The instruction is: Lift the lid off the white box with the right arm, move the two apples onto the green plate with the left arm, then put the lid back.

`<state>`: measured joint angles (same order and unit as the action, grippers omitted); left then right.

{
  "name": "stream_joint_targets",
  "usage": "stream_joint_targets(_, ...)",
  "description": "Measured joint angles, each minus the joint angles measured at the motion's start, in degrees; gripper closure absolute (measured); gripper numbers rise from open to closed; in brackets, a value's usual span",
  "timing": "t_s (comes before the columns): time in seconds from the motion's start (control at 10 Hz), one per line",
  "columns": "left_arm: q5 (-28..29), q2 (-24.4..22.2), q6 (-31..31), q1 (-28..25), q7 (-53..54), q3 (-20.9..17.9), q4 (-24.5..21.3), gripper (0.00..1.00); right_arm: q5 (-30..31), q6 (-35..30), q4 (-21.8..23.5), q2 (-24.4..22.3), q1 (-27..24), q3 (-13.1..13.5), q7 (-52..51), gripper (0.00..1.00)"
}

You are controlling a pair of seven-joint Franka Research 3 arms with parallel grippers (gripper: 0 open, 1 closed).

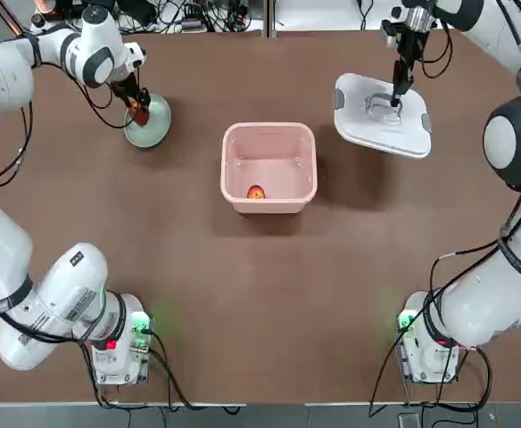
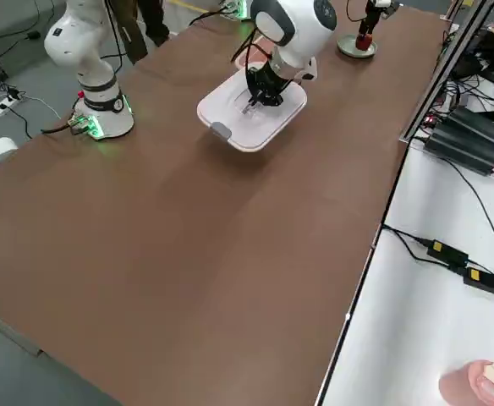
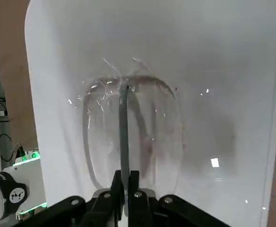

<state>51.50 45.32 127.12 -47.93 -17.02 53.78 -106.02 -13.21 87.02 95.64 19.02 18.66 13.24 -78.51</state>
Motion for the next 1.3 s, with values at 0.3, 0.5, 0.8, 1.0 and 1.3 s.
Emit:
stream_joint_targets(0.3,-0.2,-0.8,-6.0,-1.5,-0.5,6.1,1.1,0.01,0.0,0.0,0.0,0.5,0.0,0.0,0.0,0.93)
stream_joint_targets(0.5,-1.6,-2.6,-17.7,-3.9,-5.5,16.4,2.4,0.01,0.0,0.1,0.0,0.6,0.0,-0.1,0.0,0.93)
stream_joint_targets(0.8,-4.9,-3.6,-21.4,-1.2,-20.9,25.6,1.2,0.01,0.0,0.1,0.0,0.7,0.0,-0.1,0.0,0.93)
stream_joint_targets(1.0,-6.5,-3.5,-21.4,7.7,-32.8,25.8,0.7,0.01,0.0,0.1,-0.1,0.7,0.1,-0.2,0.0,0.93)
stream_joint_targets(1.3,-7.4,-3.5,-21.4,18.8,-47.0,25.6,0.7,0.01,0.0,0.2,-0.1,0.7,0.1,-0.2,0.0,0.93)
